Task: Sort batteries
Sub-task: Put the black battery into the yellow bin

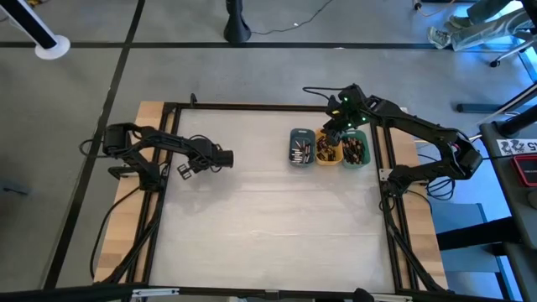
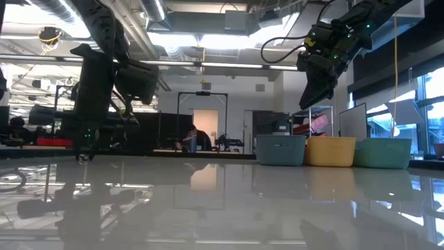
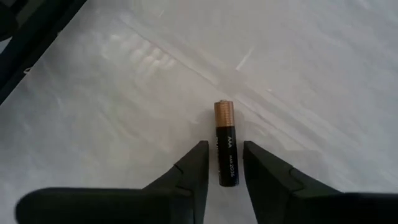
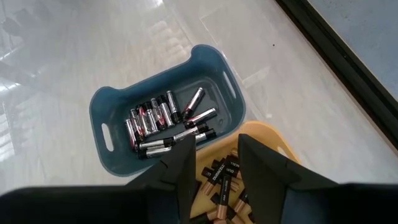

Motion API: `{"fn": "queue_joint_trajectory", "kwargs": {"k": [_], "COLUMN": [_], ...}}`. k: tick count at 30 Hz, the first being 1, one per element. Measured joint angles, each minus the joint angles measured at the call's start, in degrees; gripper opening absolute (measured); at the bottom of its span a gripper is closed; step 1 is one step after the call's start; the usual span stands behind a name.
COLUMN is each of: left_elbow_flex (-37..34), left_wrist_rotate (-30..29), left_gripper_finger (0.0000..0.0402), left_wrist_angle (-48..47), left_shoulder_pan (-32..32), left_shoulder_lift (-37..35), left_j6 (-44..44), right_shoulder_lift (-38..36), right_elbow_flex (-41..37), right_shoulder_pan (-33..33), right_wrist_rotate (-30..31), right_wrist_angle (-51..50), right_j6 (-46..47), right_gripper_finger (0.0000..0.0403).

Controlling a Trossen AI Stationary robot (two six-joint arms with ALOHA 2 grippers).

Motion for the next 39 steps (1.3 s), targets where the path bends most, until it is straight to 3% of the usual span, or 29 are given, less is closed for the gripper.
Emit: {"fn": "queue_joint_trajectory", "kwargs": {"k": [14,33,39], "left_elbow_flex": [0.0,0.2,1.5], "left_wrist_rotate": [-0.6,-0.2,-0.7], "left_gripper_finger": [0.0026,0.0024,0.0025], "left_wrist_angle": [1.6,1.4,2.0], "left_shoulder_pan": [0.0,-0.7,-0.6], "left_shoulder_lift": [2.3,2.4,0.3], "left_j6": [1.7,3.3,7.3], "right_shoulder_lift": [0.0,0.0,0.0], "right_elbow_flex": [0.0,0.0,0.0], "right_shoulder_pan": [0.0,0.0,0.0], "right_wrist_rotate": [0.0,0.0,0.0], "right_wrist_angle": [0.0,0.1,0.1], "right_j6": [0.0,0.0,0.0], "right_gripper_finger": [0.0122,0.0122,0.0122]}}
